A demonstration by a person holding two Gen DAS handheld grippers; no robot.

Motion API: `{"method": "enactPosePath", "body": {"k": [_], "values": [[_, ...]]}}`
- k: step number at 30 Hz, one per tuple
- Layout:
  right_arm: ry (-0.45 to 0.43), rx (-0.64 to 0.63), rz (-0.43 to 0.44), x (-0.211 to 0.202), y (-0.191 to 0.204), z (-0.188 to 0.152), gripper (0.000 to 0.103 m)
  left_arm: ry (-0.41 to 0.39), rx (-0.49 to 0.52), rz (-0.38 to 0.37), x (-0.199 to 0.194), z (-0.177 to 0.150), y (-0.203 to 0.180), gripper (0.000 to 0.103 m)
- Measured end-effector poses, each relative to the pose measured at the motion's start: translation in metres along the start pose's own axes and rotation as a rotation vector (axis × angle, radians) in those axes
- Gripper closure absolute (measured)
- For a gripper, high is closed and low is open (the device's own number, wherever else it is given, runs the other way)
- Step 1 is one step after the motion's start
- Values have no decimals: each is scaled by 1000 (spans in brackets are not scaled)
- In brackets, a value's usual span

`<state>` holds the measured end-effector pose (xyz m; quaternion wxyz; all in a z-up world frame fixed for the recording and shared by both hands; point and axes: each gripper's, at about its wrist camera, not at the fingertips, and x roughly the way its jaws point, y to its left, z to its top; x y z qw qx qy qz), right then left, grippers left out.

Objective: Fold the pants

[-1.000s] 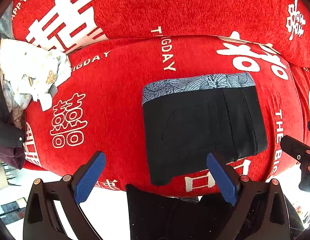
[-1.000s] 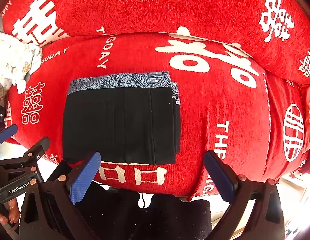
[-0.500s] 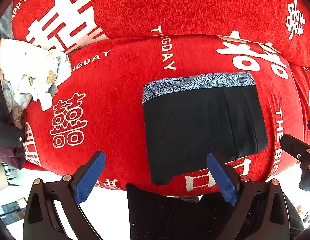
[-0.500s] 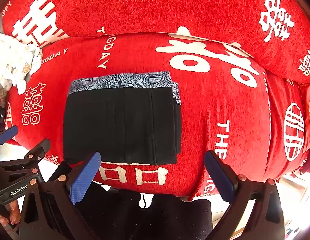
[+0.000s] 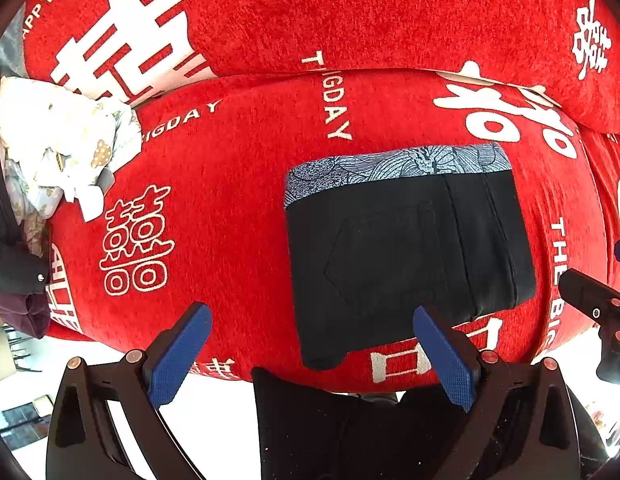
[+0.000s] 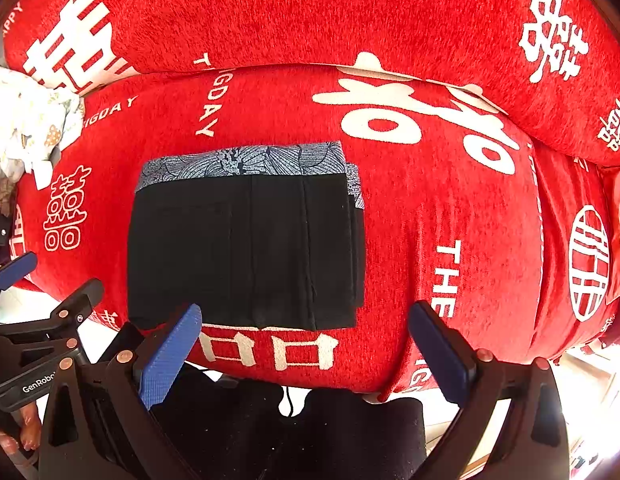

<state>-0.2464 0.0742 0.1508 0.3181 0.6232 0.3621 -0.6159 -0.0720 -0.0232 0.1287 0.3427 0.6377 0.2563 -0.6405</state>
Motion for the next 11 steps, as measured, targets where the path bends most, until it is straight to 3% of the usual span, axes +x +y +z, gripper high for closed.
{"method": "enactPosePath", "body": {"k": [11], "values": [[1,9,-1,1,2,1,0,-8,1,-29,1,1,3,2]]}}
